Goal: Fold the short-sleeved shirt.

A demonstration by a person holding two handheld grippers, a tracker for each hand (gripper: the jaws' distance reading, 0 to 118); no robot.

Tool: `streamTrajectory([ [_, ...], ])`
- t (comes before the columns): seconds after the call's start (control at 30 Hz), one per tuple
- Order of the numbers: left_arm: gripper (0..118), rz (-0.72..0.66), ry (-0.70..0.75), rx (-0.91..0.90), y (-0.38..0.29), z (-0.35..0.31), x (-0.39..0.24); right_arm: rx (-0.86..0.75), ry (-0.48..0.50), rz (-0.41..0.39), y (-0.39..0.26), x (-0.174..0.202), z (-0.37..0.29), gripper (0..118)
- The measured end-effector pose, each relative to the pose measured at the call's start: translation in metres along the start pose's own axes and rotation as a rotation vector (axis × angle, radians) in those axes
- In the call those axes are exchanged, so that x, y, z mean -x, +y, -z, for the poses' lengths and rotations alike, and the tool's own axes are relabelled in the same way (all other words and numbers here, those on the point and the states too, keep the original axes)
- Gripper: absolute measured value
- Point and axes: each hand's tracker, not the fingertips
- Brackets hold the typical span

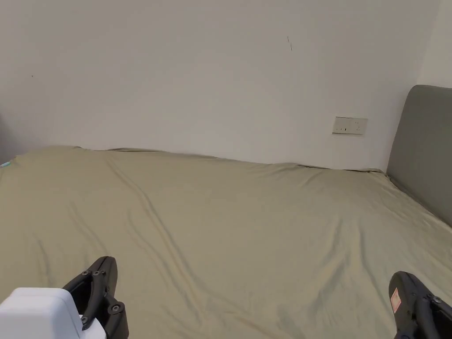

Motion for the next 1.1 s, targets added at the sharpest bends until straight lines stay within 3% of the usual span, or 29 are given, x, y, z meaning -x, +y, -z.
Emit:
streamTrajectory([
  [0.77,0,-0.001,-0.007,-0.009,0.001,-0.001,0.002,-0.005,0.008,-0.004,0.001,0.002,-0.001,2],
  [0.8,0,-0.007,-0.002,-0.024,0.001,-0.002,0.002,-0.01,0.01,-0.003,0.001,0.002,-0.001,2],
  [0.83,9,-0.033,-0.006,-0.036,0.002,-0.003,0.004,-0.032,0.01,0.005,0.0,0.0,-0.003,4],
  [0.87,50,-0.081,-0.023,-0.047,0.003,-0.003,0.007,-0.039,0.032,0.019,0.002,-0.002,-0.004,24],
  [0.9,103,-0.093,-0.03,-0.037,0.004,-0.001,0.01,-0.029,0.07,0.023,0.005,-0.004,-0.003,62],
  [0.93,116,-0.09,-0.038,-0.008,0.004,0.003,0.011,-0.003,0.074,0.005,0.006,-0.004,0.0,107],
  [0.97,114,-0.073,-0.125,-0.077,0.002,-0.007,0.01,-0.063,0.131,-0.004,0.006,-0.001,-0.006,115],
  [1.0,118,-0.062,-0.068,-0.047,0.001,-0.005,0.011,-0.078,0.071,-0.016,0.005,-0.002,-0.012,118],
  [1.1,118,0.008,0.001,-0.113,-0.002,-0.009,-0.002,-0.053,0.07,0.015,0.008,0.0,-0.009,118],
])
